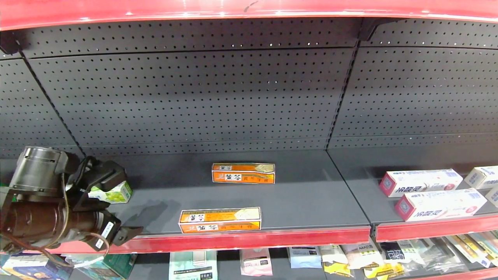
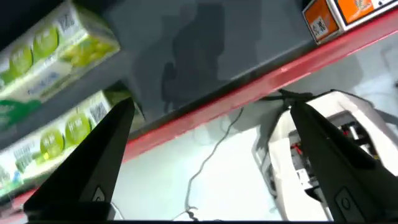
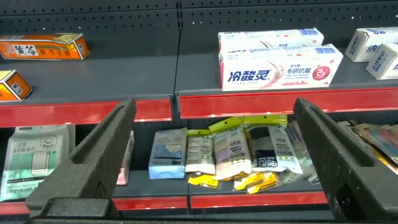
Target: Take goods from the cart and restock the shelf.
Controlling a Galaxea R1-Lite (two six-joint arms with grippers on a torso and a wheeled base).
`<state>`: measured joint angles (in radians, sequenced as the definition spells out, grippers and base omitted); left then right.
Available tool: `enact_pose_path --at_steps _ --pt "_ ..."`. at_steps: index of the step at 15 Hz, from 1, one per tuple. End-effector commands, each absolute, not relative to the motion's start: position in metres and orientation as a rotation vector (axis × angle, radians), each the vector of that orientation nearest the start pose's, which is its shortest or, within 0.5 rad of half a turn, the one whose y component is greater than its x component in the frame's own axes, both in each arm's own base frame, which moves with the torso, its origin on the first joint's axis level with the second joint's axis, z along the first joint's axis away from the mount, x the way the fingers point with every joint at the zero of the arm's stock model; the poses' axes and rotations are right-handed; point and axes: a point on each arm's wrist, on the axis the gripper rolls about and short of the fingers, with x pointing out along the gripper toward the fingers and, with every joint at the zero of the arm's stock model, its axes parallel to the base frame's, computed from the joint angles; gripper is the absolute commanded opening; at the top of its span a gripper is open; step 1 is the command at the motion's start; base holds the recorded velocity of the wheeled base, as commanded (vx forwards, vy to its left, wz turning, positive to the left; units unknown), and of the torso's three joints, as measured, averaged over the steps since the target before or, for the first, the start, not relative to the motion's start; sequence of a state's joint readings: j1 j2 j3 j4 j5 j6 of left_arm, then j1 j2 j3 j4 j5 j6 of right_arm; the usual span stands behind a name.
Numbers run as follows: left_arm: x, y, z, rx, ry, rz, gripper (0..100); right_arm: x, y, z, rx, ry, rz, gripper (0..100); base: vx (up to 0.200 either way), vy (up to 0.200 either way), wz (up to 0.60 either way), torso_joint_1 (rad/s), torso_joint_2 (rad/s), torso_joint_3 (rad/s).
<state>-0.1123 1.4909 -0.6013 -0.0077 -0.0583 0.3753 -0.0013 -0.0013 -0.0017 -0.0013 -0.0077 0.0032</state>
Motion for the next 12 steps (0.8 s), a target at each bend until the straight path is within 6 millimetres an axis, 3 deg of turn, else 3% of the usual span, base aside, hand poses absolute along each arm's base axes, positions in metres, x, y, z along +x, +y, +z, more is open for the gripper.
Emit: enact_pose_path --at_steps 1,12 --pt "0.22 -0.032 0.121 0.391 0.867 -0.354 100 -0.023 0.0 0.076 0.003 -0.003 -0.009 100 0.0 0.0 0.0 0.0 0.0 0.0" --pt "0.252 -0.063 0.101 0.442 0.854 -0.45 100 -0.023 0.0 0.076 0.003 -0.003 -0.009 100 0.0 0.0 0.0 0.0 0.0 0.0"
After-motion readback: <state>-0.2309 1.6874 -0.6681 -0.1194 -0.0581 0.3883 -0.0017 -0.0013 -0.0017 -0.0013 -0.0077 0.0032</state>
